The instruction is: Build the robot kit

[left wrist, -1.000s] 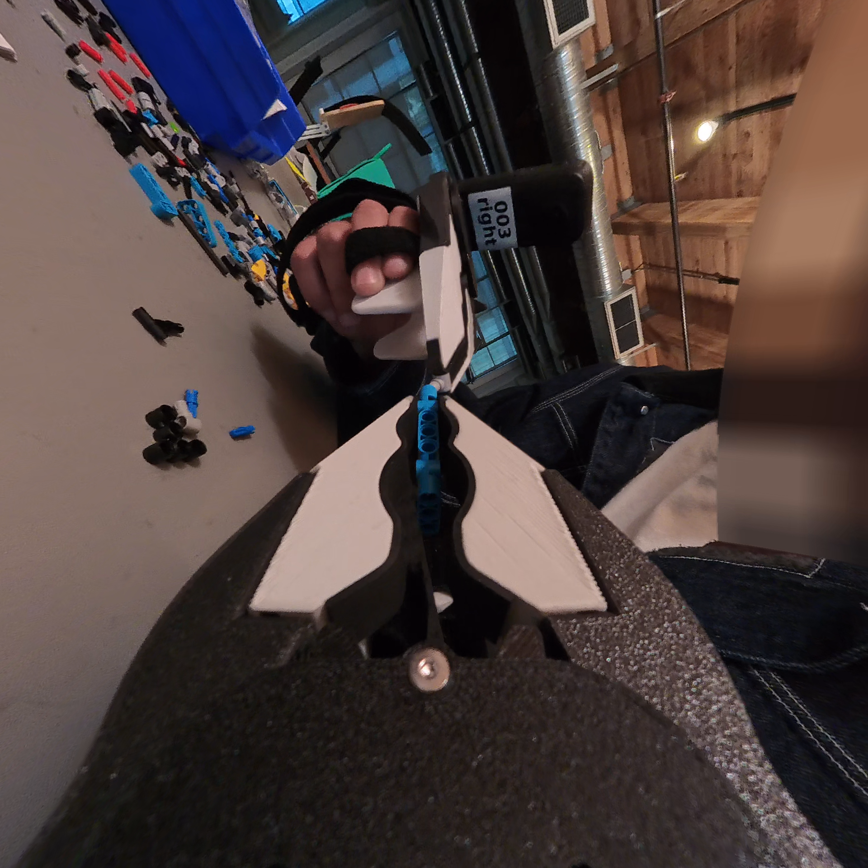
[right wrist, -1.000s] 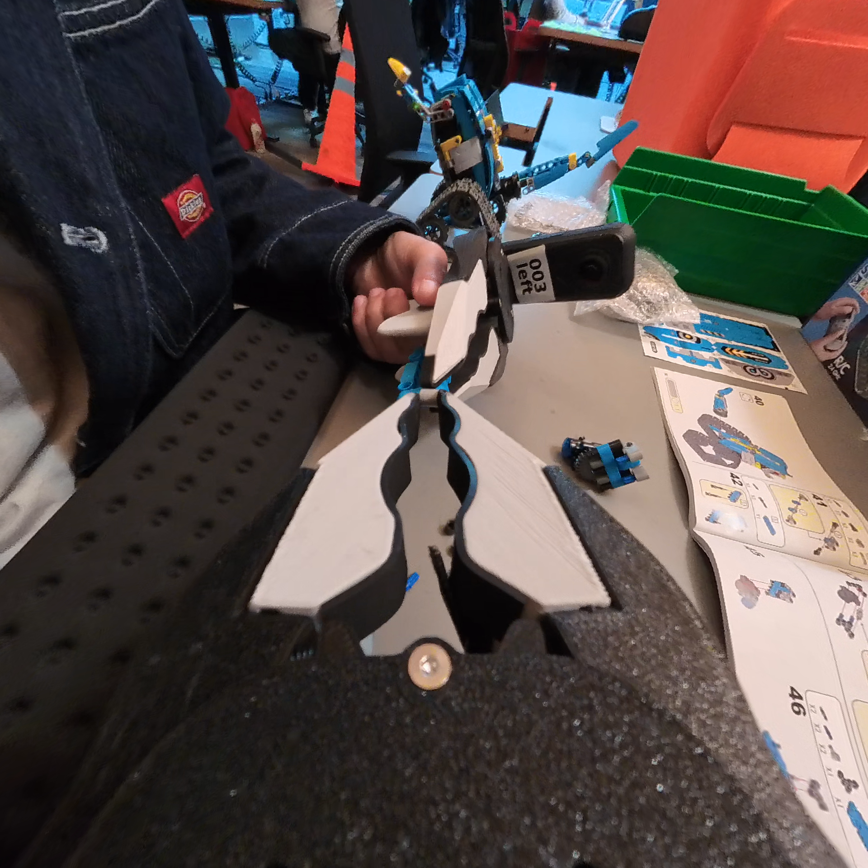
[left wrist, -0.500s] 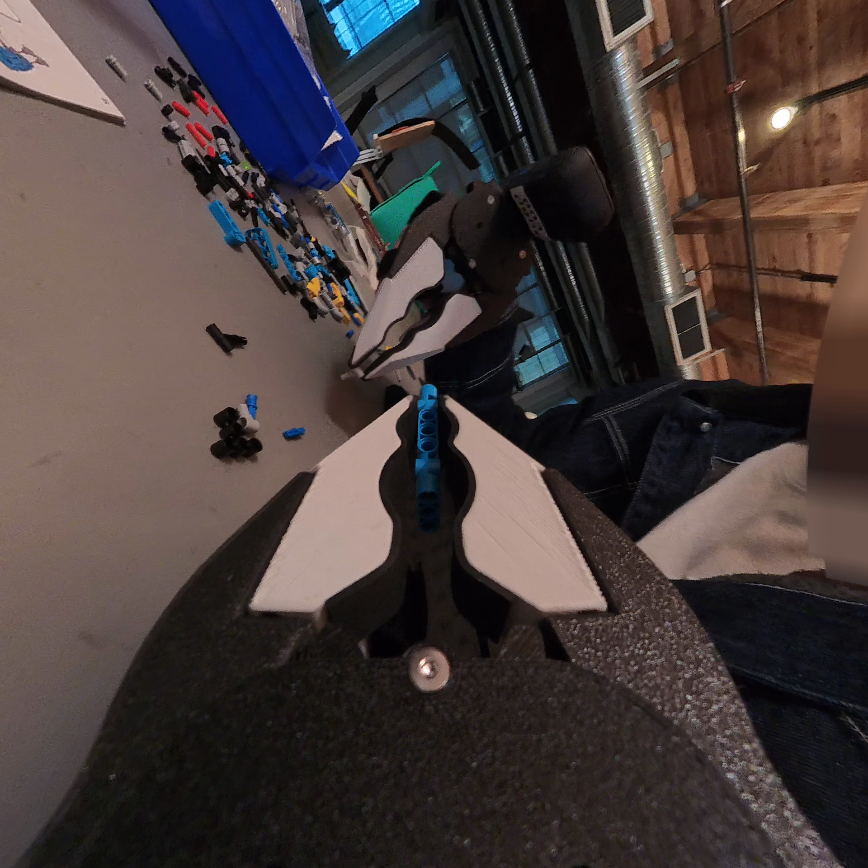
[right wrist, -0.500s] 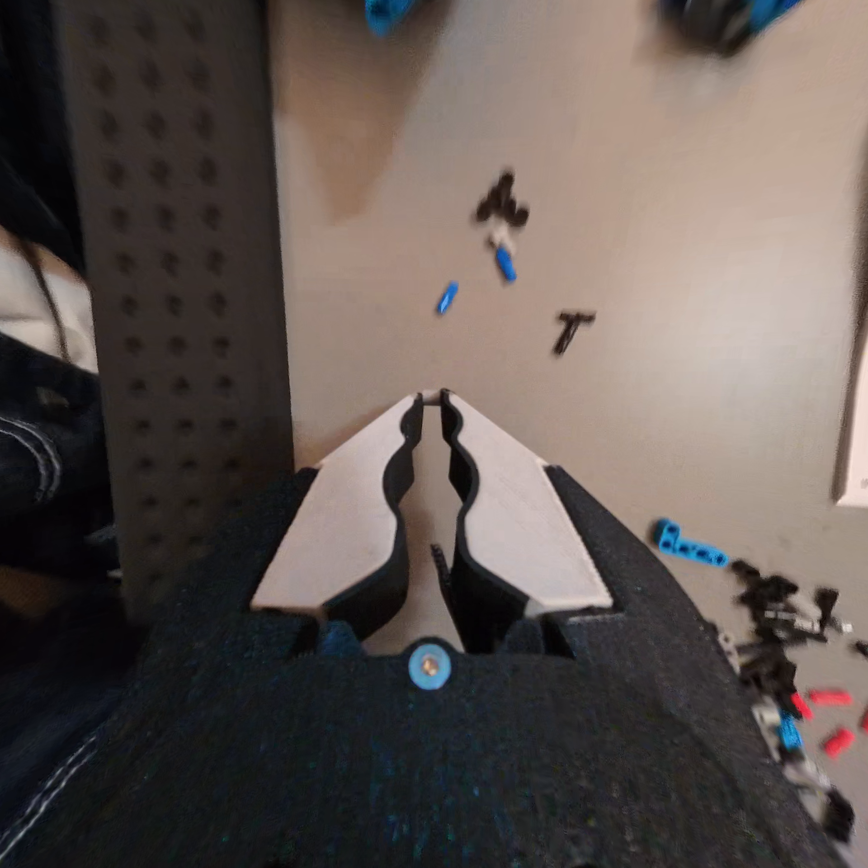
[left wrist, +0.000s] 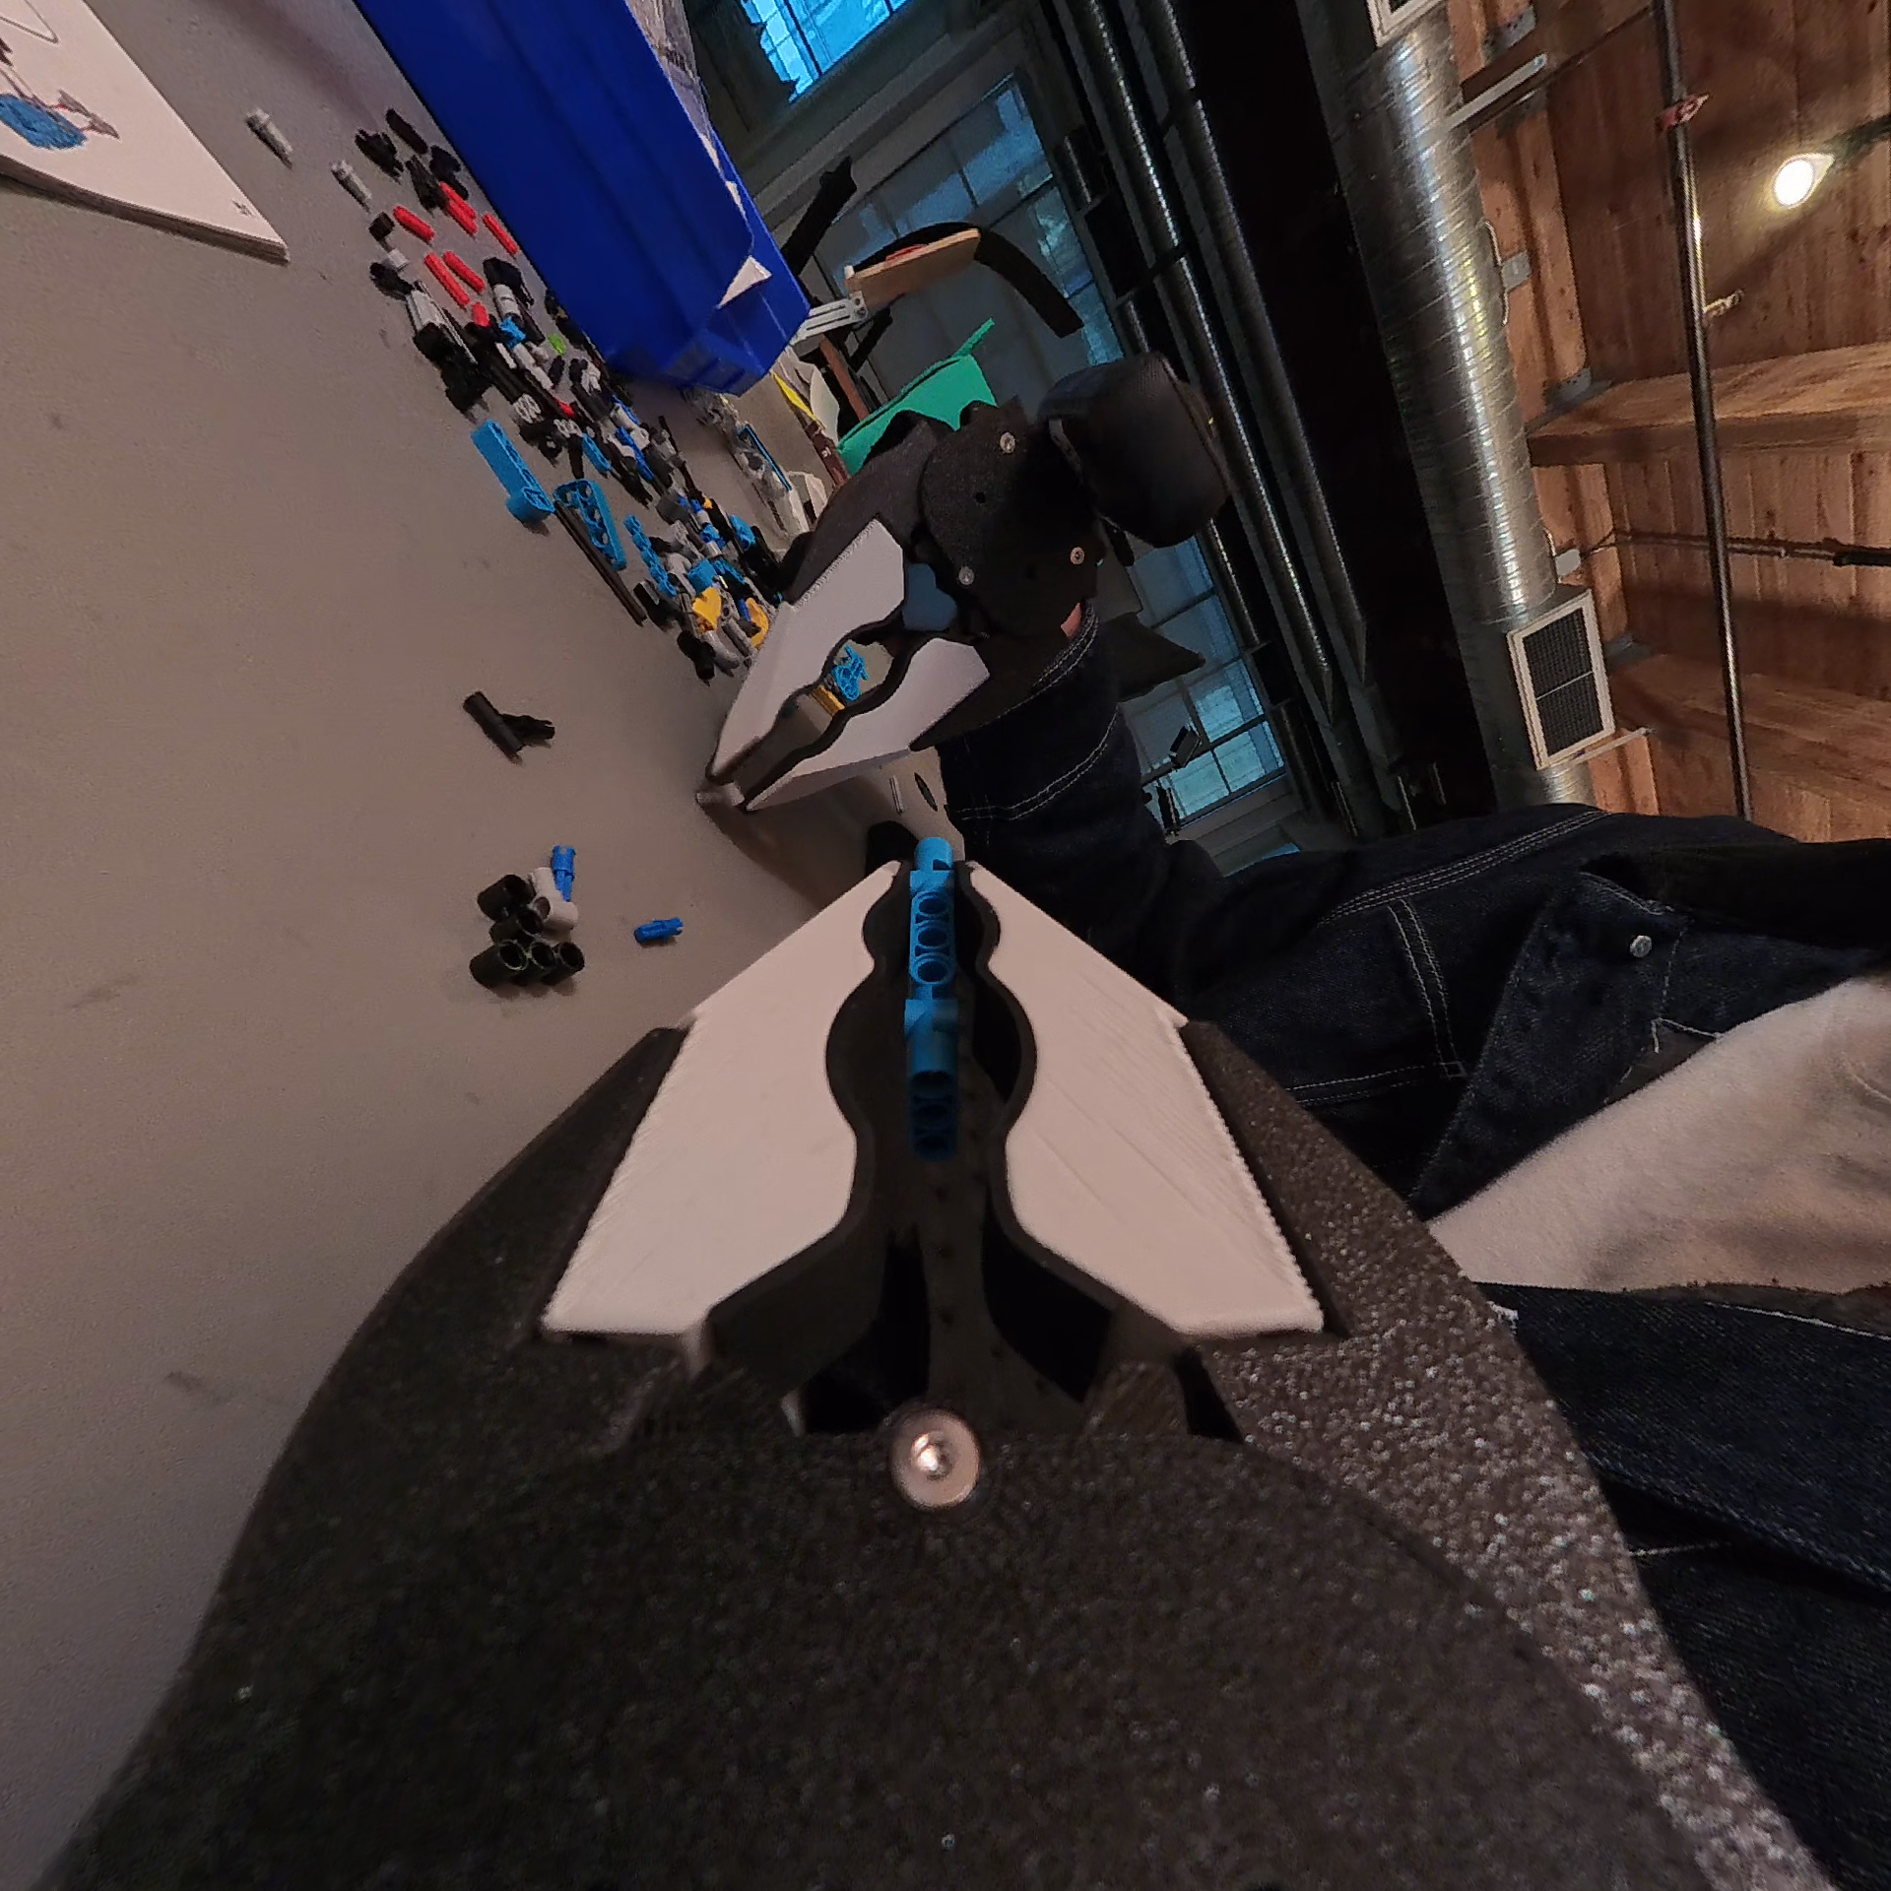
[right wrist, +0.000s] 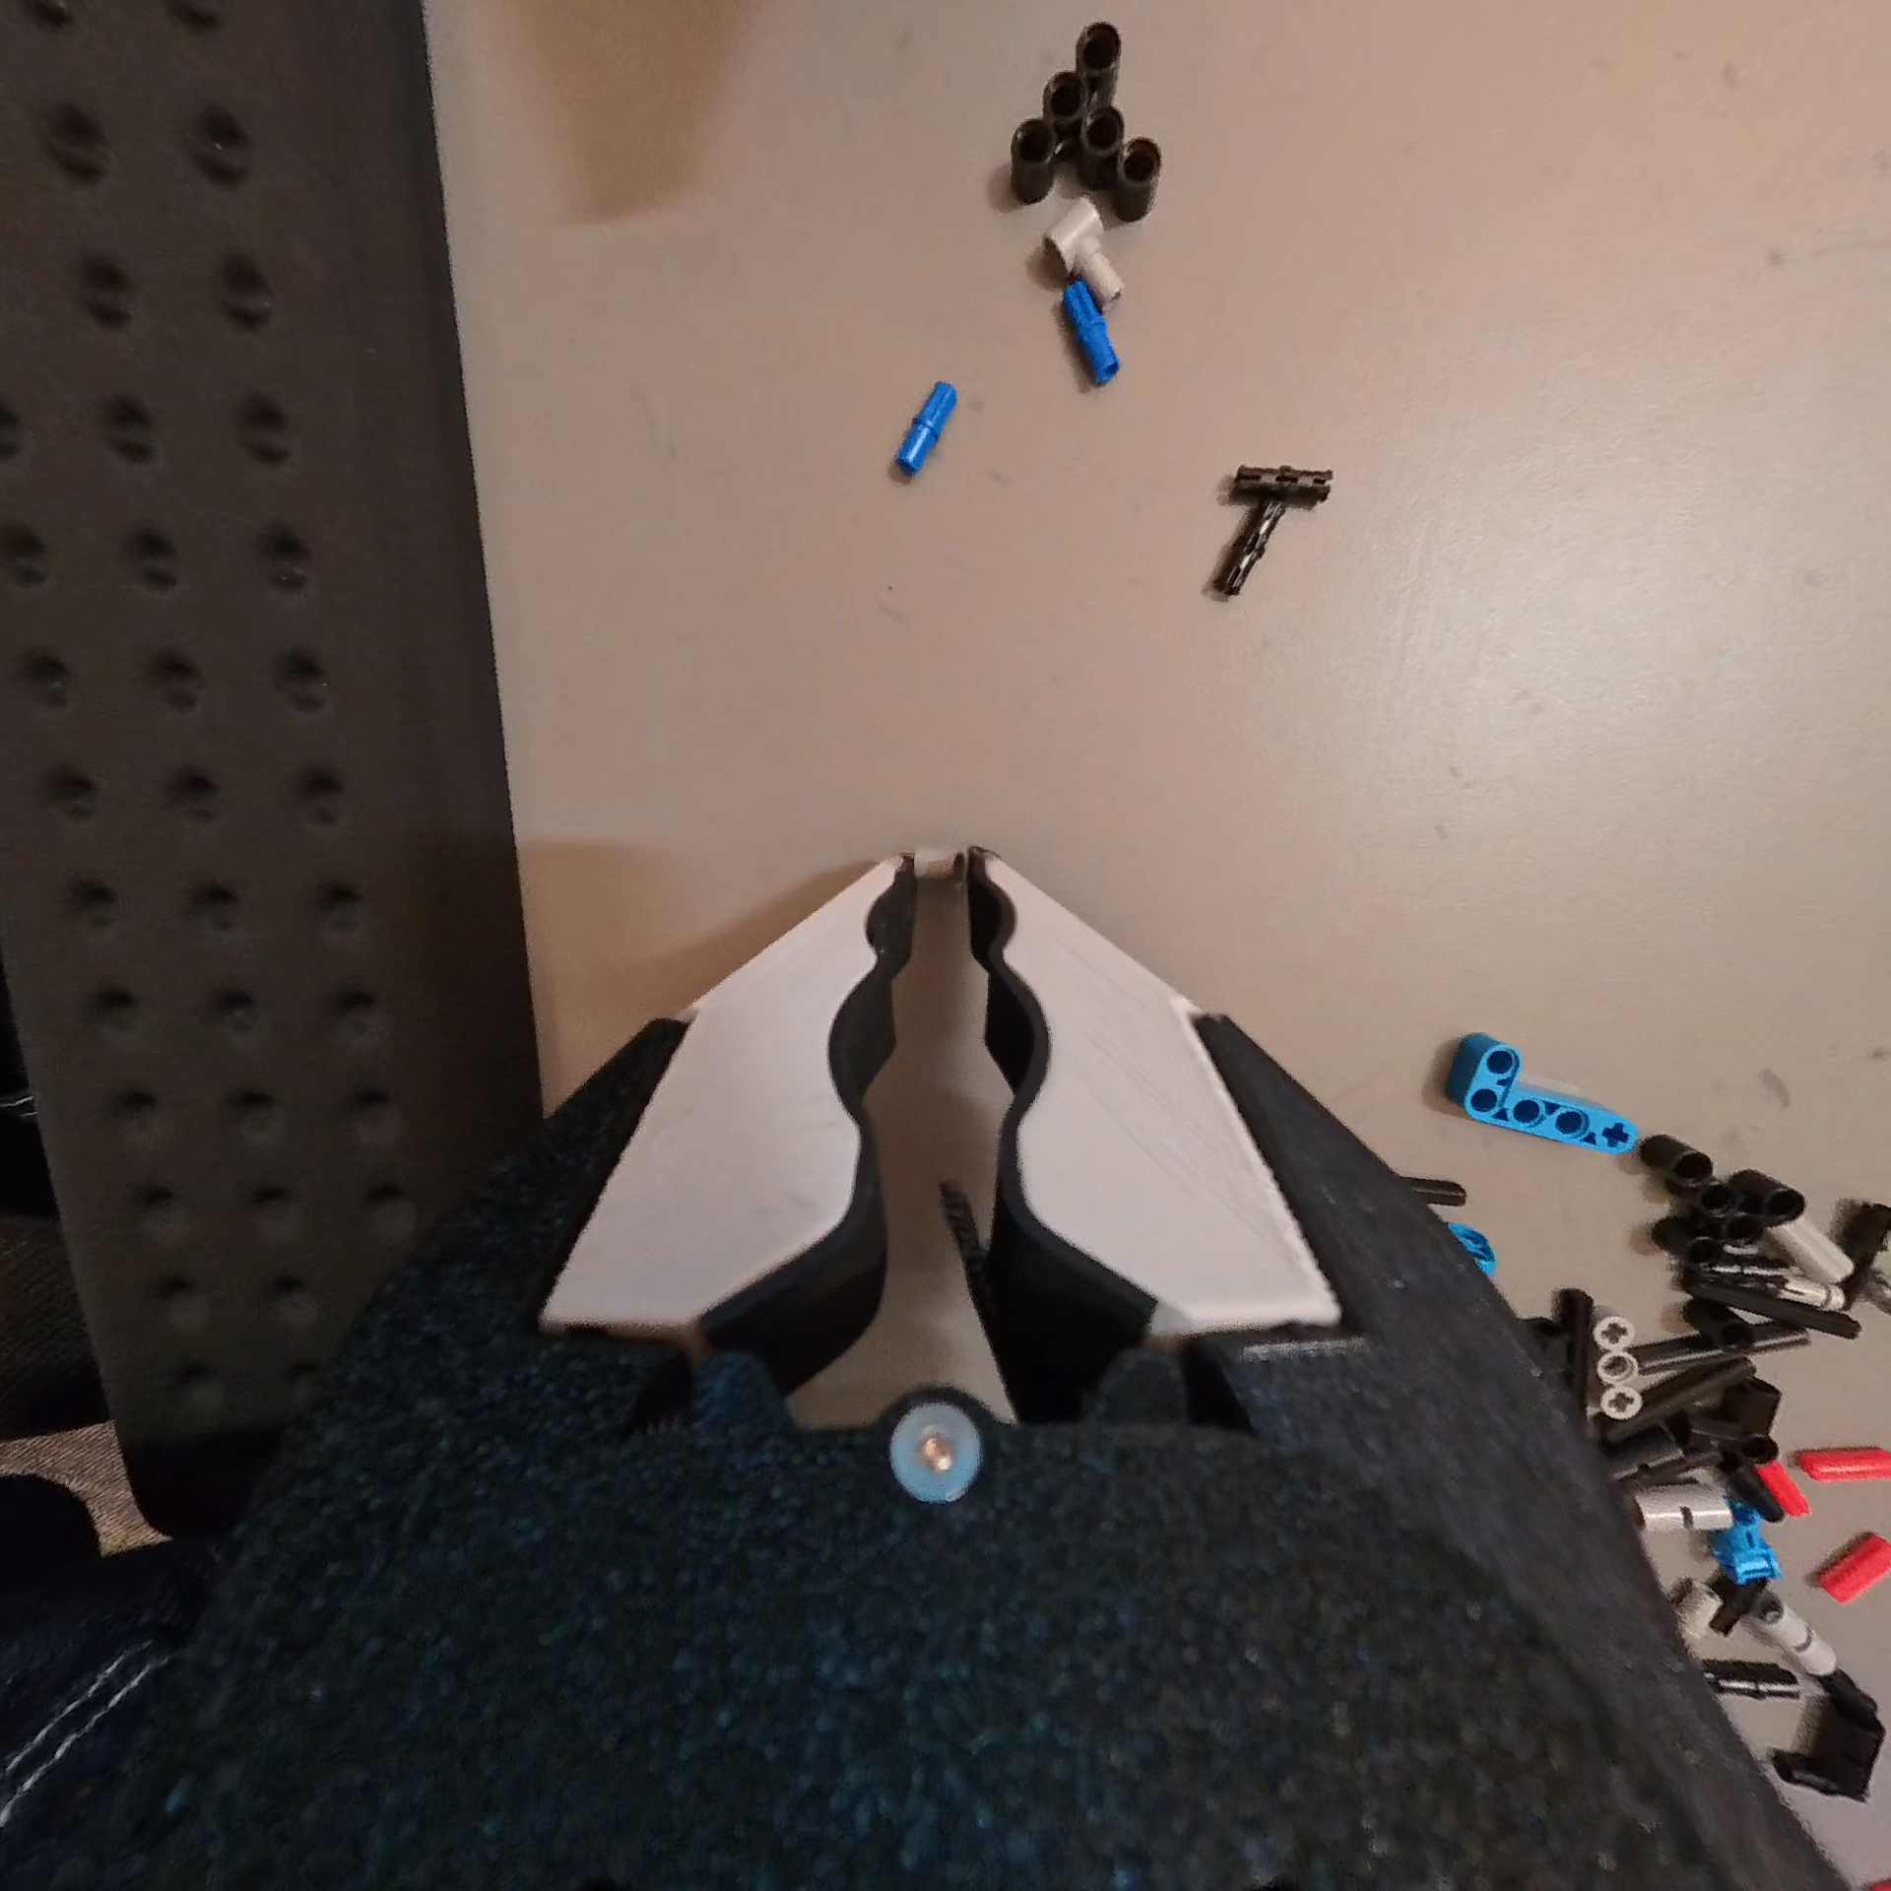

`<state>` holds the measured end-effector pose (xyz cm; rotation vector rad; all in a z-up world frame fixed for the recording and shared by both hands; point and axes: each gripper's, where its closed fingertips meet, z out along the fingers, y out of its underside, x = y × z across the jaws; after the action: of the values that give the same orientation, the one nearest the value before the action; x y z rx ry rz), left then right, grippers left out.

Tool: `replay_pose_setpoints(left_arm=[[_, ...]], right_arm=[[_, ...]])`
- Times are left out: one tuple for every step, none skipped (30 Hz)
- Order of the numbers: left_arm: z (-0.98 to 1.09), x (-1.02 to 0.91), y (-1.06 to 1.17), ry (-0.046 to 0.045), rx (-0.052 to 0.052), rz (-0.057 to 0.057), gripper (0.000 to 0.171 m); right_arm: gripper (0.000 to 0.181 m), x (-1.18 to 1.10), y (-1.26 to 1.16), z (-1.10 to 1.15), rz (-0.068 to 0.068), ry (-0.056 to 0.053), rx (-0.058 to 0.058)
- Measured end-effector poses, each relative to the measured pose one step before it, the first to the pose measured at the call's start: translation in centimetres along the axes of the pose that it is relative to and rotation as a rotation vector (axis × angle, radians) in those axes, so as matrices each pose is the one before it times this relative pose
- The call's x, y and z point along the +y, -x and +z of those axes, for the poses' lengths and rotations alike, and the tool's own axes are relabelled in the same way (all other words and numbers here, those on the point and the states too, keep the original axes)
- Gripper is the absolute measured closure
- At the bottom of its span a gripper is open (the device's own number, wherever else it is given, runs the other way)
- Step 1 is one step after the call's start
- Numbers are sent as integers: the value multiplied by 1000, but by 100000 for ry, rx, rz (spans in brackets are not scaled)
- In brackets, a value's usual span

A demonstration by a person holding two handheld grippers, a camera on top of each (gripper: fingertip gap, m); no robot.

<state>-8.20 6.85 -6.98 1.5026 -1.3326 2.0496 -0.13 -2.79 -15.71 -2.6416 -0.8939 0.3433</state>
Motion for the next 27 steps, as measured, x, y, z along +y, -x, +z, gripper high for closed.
replay_pose_setpoints(left_arm=[[11,9,16,36,-46,-9,165],[10,18,-7,88,-29,40,165],[5,7,13,51,-121,101,165],[14,5,-7,33,-64,99,165],[-3,5,21,38,-131,38,165],[8,19,37,72,-152,-43,165],[2,5,18,49,-59,-49,165],[8,1,-4,8,-27,45,165],[7,-1,-6,29,-40,124,165],[5,6,5,41,-76,80,165],[13,5,9,8,-16,-40,165],[1,-2,-39,-15,245,-75,165],[-12,-28,-60,-137,355,-41,165],[-8,-21,-42,-168,198,-5,165],[-1,1,-4,10,20,-21,165],[26,43,-2,248,6,26,165],[54,74,-41,403,206,95,165],[50,79,-44,416,51,265,165],[42,51,-13,299,-98,336,165],[12,20,-20,95,-35,189,165],[1,-13,9,-41,13,-70,165],[-28,-21,8,-163,74,-201,165],[-13,-33,13,-160,-27,-118,165],[-13,-12,26,-45,-101,-32,165],[14,24,14,106,-53,-10,165],[23,24,9,192,-101,55,165],[20,30,23,147,-157,75,165]], right_arm=[[171,74,47,75,284,553,-551],[169,101,-79,106,653,733,42],[166,49,-37,119,734,455,-257],[166,-42,30,98,749,-119,-686],[167,-21,-15,65,786,-46,-395],[167,-38,3,0,755,-55,-327],[168,4,29,-19,276,220,-182],[168,-20,47,-12,-122,-142,34],[169,-24,0,-19,-257,-158,407],[169,-24,-47,-44,-9,-345,649],[171,-80,25,-87,441,-975,-47],[171,-123,285,-137,743,-1883,-2017],[171,-534,807,-215,911,-4955,-5511],[171,-838,698,-273,1426,-7205,-5365],[171,-530,292,-163,2412,-6179,-4126],[171,88,-243,-46,4411,-3214,-2661],[171,571,-743,7,5797,-384,-405],[171,592,-861,-1,4422,85,813],[171,176,-632,-66,1903,-2252,818],[171,-109,-410,-133,482,-3696,350],[171,-2,-393,-148,299,-2562,847],[170,185,-356,-136,216,-854,1087],[169,264,-372,-124,593,193,1633],[171,233,-311,-105,-451,563,1833],[171,8,-123,-90,-1010,-666,1265],[171,33,-137,-48,-1188,-289,1420],[171,29,-21,-10,-911,-223,856]])
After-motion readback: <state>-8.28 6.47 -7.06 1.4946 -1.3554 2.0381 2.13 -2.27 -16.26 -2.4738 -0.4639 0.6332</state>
